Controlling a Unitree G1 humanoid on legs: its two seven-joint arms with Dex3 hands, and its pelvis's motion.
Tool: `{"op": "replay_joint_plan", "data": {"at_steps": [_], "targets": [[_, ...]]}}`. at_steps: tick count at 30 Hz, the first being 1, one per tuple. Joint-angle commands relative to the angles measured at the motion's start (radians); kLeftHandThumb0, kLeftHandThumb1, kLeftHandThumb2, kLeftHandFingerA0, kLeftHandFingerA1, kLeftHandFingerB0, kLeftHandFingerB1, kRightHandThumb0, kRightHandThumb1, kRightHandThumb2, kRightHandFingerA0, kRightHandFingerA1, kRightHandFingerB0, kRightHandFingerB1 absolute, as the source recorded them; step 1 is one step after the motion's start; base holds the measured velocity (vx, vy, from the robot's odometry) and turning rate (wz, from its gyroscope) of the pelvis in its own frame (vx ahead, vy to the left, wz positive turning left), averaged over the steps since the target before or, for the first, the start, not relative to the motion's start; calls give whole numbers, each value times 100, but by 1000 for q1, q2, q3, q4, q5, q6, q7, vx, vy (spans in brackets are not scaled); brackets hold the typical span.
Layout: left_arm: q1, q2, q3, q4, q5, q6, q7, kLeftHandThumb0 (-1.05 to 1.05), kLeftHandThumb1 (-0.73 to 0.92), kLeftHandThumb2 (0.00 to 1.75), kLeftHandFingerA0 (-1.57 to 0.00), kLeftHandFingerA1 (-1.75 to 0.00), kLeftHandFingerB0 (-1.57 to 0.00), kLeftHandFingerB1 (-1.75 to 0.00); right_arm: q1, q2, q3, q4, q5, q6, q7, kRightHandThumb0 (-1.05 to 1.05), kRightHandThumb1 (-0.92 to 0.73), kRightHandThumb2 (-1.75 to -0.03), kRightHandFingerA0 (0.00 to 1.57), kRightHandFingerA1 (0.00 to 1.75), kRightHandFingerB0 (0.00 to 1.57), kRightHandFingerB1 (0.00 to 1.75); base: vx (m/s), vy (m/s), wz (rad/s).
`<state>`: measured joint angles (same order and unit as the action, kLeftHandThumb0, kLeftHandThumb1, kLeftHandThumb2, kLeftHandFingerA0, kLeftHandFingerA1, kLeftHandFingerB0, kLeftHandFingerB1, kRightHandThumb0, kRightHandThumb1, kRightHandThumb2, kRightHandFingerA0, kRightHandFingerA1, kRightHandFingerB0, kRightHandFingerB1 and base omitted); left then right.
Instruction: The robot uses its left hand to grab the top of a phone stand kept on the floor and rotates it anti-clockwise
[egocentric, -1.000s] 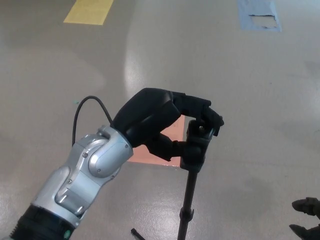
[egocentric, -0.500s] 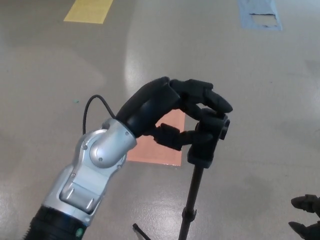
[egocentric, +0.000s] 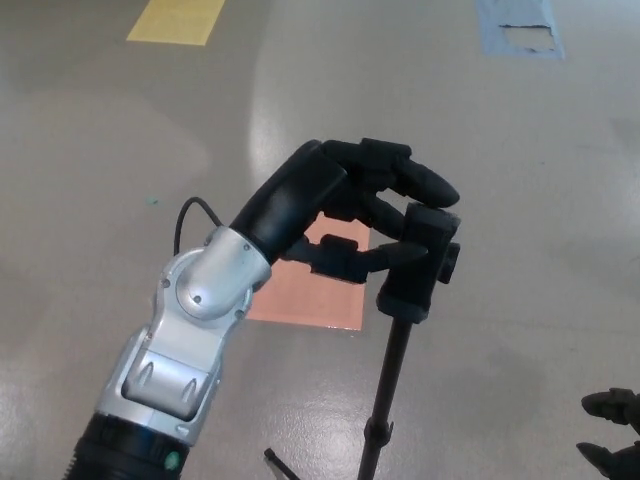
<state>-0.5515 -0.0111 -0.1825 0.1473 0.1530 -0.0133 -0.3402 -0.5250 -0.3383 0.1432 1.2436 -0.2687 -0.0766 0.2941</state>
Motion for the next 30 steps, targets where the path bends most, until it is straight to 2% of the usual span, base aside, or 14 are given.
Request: {"op": "replay_joint_plan", "data": {"at_steps": [1,9,10,13,20,23,24,29,30], "targets": [[-14,-79,125,-99,-319,412,-77,-20,73,64,-114,-64,-86,-56,-37,-13,4,6,-5,31,4,-46,-69,-80,40,48,7,31,0,0,0],[-37,-106,178,-106,-380,536,-75,-20,73,63,-112,-64,-86,-55,-50,-16,5,4,-4,37,16,-47,-68,-80,40,51,7,34,0,0,0],[-44,-112,192,-110,-394,576,-67,-22,73,63,-112,-65,-86,-54,-52,-15,5,5,-4,38,17,-39,-80,-64,46,42,11,27,0,0,0],[-70,-134,248,-116,-446,703,-32,-23,75,64,-114,-66,-86,-55,-58,-15,9,7,-6,38,19,-41,-81,-67,47,44,12,28,0,0,0],[-113,-167,326,-117,-474,855,31,-23,75,64,-112,-69,-83,-56,-66,-17,12,10,-7,29,22,-39,-81,-64,46,43,11,27,0,0,0],[-144,-167,363,-95,-491,917,40,-22,74,62,-110,-74,-80,-56,-74,-19,19,10,-14,28,23,-41,-82,-66,48,44,12,28,0,0,0],[-151,-167,371,-90,-495,928,41,-21,73,62,-110,-74,-80,-57,-77,-18,20,9,-15,31,22,-47,-69,-80,41,50,7,35,0,0,0],[-171,-175,395,-91,-488,964,56,-22,74,63,-111,-75,-79,-57,-85,-16,20,13,-15,35,21,-46,-69,-80,39,50,7,35,0,0,0],[-175,-180,401,-95,-481,969,64,-21,73,62,-112,-74,-80,-57,-86,-17,18,13,-12,30,28,-40,-81,-64,43,42,12,26,0,0,0]]}}
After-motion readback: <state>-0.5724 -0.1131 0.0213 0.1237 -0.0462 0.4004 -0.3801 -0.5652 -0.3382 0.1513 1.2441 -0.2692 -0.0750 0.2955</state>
